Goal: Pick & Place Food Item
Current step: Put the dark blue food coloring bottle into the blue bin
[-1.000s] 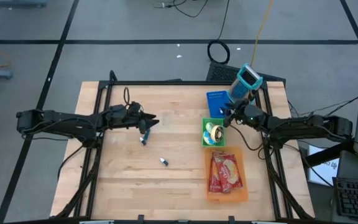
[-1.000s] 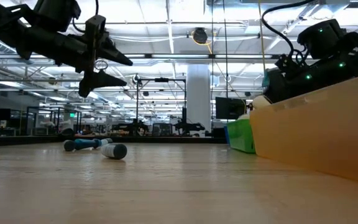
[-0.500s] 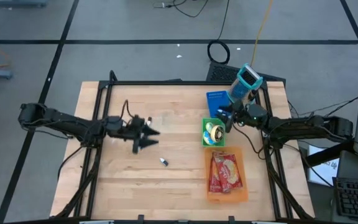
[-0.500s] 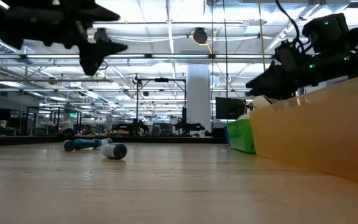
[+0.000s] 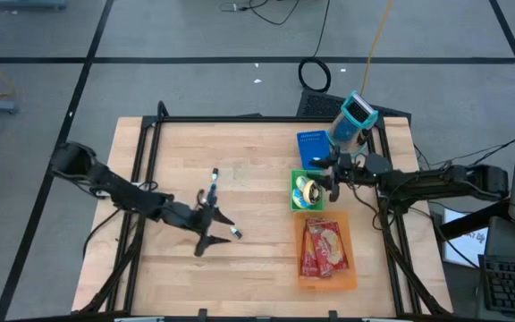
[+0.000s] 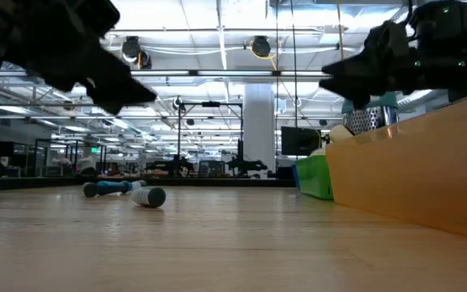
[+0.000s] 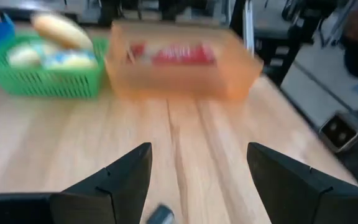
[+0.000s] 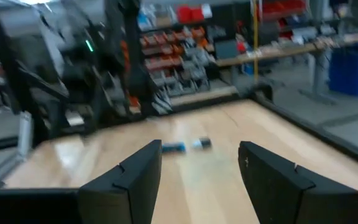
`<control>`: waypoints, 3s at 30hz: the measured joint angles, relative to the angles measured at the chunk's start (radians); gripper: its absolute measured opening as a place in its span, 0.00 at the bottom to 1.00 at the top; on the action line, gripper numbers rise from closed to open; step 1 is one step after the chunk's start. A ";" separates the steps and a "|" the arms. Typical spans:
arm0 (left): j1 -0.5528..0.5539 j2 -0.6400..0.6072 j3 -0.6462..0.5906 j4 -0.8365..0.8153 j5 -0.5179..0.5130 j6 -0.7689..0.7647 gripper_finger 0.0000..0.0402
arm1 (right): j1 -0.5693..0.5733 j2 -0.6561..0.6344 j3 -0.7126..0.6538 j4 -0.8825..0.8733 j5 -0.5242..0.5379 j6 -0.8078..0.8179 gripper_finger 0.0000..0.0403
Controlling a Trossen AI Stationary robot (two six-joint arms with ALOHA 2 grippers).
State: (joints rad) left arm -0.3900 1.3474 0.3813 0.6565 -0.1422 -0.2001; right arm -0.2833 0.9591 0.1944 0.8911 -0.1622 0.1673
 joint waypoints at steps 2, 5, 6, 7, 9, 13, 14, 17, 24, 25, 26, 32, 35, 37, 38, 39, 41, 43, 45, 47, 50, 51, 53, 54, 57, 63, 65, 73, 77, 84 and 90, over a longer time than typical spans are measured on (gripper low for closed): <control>-0.005 0.064 0.017 -0.002 0.003 -0.011 0.66 | 0.021 -0.001 0.000 0.045 0.000 0.000 0.50; 0.004 0.133 0.031 -0.002 -0.009 -0.012 0.66 | 0.049 0.000 0.000 0.089 0.000 -0.001 0.50; 0.009 0.150 0.033 0.000 -0.016 -0.012 0.66 | 0.057 0.000 0.000 0.094 0.000 -0.004 0.50; 0.016 0.164 0.033 -0.001 -0.023 -0.016 0.66 | 0.065 0.000 0.000 0.093 0.000 -0.007 0.50; 0.028 0.188 0.033 -0.004 -0.036 -0.018 0.66 | 0.075 0.000 0.000 0.092 0.000 -0.022 0.49; 0.057 0.226 0.033 -0.017 -0.030 -0.015 0.66 | 0.090 0.000 0.000 0.092 0.001 -0.031 0.49; 0.064 0.237 0.033 -0.017 -0.015 -0.015 0.66 | 0.091 0.000 0.000 0.092 0.001 -0.031 0.49; 0.075 0.269 0.033 -0.015 0.041 -0.014 0.66 | 0.091 0.000 0.000 0.092 0.002 -0.031 0.49; 0.077 0.328 0.033 -0.017 0.054 -0.012 0.66 | 0.091 0.000 0.000 0.092 0.002 -0.035 0.49; 0.077 0.336 0.033 -0.016 0.054 -0.012 0.66 | 0.091 0.000 0.000 0.092 0.003 -0.039 0.49; 0.077 0.340 0.033 -0.016 0.052 -0.011 0.66 | 0.091 0.000 0.000 0.092 0.003 -0.043 0.49; 0.077 0.348 0.033 -0.012 0.040 0.037 0.65 | 0.091 0.000 0.000 0.092 0.003 -0.049 0.49; 0.077 0.348 0.033 -0.012 0.035 0.054 0.59 | 0.091 0.000 0.000 0.092 0.003 -0.049 0.49; 0.078 0.348 0.033 -0.012 0.031 0.061 0.53 | 0.091 0.000 0.000 0.091 0.003 -0.049 0.49; 0.078 0.348 0.032 -0.012 0.030 0.061 0.50 | 0.091 0.000 0.000 0.092 0.003 -0.049 0.49; 0.078 0.348 0.032 -0.012 0.030 0.061 0.46 | 0.091 0.000 0.000 0.091 0.003 -0.049 0.49; 0.078 0.348 0.032 -0.011 0.030 0.061 0.40 | 0.091 0.000 0.000 0.091 0.003 -0.049 0.49; 0.078 0.348 0.032 -0.011 0.033 0.061 0.34 | 0.091 0.000 0.000 0.091 0.003 -0.049 0.49; 0.078 0.348 0.032 -0.011 0.033 0.061 0.28 | 0.091 0.000 0.000 0.091 0.003 -0.049 0.49; 0.078 0.348 0.032 -0.008 0.025 0.060 0.23 | 0.091 0.000 0.000 0.091 0.003 -0.049 0.49; 0.078 0.337 0.032 0.027 -0.011 0.041 0.17 | 0.091 0.000 0.000 0.089 0.003 -0.049 0.49; 0.081 0.330 0.031 0.052 -0.018 0.041 0.15 | 0.091 0.000 0.000 0.088 0.003 -0.049 0.49; 0.090 0.307 0.031 0.095 -0.023 0.048 0.12 | 0.091 0.000 0.000 0.083 0.003 -0.049 0.49; 0.096 0.295 0.031 0.115 -0.024 0.049 0.11 | 0.091 0.000 0.000 0.080 0.003 -0.049 0.49; 0.118 0.250 0.032 0.145 -0.024 0.044 0.10 | 0.092 0.001 0.000 0.075 0.003 -0.054 0.49; 0.166 0.155 0.051 0.176 -0.042 -0.115 0.13 | 0.156 0.003 0.000 0.075 0.038 -0.155 0.49; 0.184 0.134 0.070 0.181 -0.039 -0.186 0.10 | 0.190 0.007 0.000 0.076 0.106 -0.196 0.49; 0.233 0.123 0.192 0.125 0.108 -0.311 0.12 | 0.343 0.124 0.080 0.035 0.220 -0.474 0.49; 0.239 0.124 0.268 0.007 0.130 -0.315 0.14 | 0.416 0.250 0.149 0.016 0.269 -0.662 0.51; 0.239 0.124 0.331 -0.105 0.147 -0.320 0.10 | 0.471 0.463 0.320 0.026 0.394 -0.813 0.61; 0.239 0.124 0.331 -0.130 0.146 -0.333 0.13 | 0.480 0.588 0.428 0.072 0.395 -0.847 0.63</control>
State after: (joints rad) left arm -0.1509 1.4712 0.7124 0.5266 0.0040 -0.5331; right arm 0.1966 1.5467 0.6226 0.9632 0.2332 -0.6797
